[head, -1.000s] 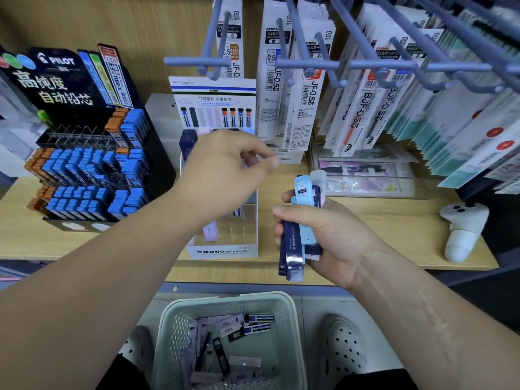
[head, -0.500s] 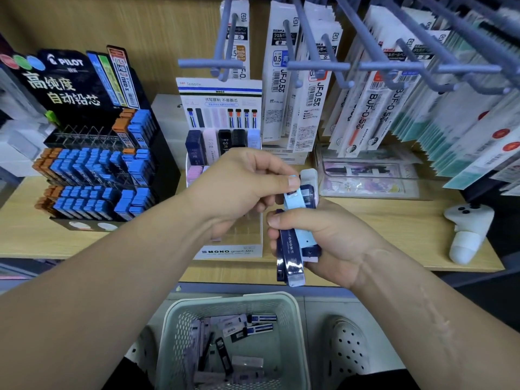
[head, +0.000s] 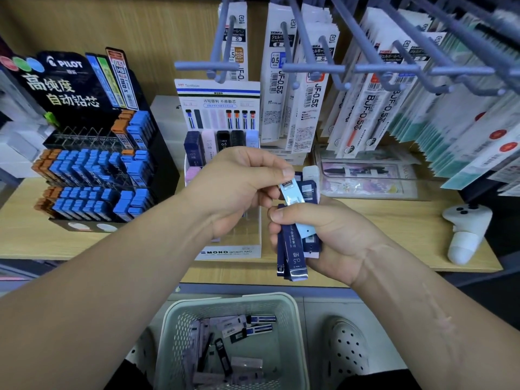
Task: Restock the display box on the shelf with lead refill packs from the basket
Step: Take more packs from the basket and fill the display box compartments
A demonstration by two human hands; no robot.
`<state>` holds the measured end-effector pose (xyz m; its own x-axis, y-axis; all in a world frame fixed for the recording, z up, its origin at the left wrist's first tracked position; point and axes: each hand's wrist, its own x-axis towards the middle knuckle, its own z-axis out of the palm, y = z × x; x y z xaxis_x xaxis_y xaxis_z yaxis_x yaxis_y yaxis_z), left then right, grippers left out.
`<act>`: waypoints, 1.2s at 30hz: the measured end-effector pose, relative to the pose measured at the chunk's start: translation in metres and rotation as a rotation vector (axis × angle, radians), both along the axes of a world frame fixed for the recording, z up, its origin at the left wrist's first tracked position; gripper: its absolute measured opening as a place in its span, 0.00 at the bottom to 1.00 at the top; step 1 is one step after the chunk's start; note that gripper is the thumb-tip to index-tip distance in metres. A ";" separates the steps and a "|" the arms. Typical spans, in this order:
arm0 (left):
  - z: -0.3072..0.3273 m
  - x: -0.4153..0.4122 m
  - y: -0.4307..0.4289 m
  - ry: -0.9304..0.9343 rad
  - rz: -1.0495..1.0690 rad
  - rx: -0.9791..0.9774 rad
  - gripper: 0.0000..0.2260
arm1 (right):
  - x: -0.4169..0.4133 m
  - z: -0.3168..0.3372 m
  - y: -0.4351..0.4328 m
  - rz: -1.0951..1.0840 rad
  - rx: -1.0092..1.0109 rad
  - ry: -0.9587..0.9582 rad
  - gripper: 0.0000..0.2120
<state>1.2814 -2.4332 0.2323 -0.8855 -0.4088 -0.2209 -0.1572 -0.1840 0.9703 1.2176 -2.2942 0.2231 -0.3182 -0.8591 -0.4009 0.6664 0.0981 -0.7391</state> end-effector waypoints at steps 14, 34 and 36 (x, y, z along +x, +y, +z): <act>0.020 0.014 -0.047 0.100 0.303 -0.161 0.06 | 0.000 -0.002 0.001 -0.173 0.111 -0.063 0.16; 0.022 0.024 -0.042 0.044 -0.072 -0.058 0.15 | 0.001 -0.003 -0.003 -0.231 0.126 -0.096 0.13; 0.022 0.023 -0.040 0.076 -0.036 -0.109 0.11 | 0.001 -0.003 -0.003 -0.212 0.136 -0.108 0.12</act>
<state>1.3045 -2.4736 0.2539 -0.9123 -0.3948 -0.1090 -0.0874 -0.0723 0.9935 1.2186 -2.2975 0.2198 -0.4345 -0.7138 -0.5492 0.7571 0.0408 -0.6520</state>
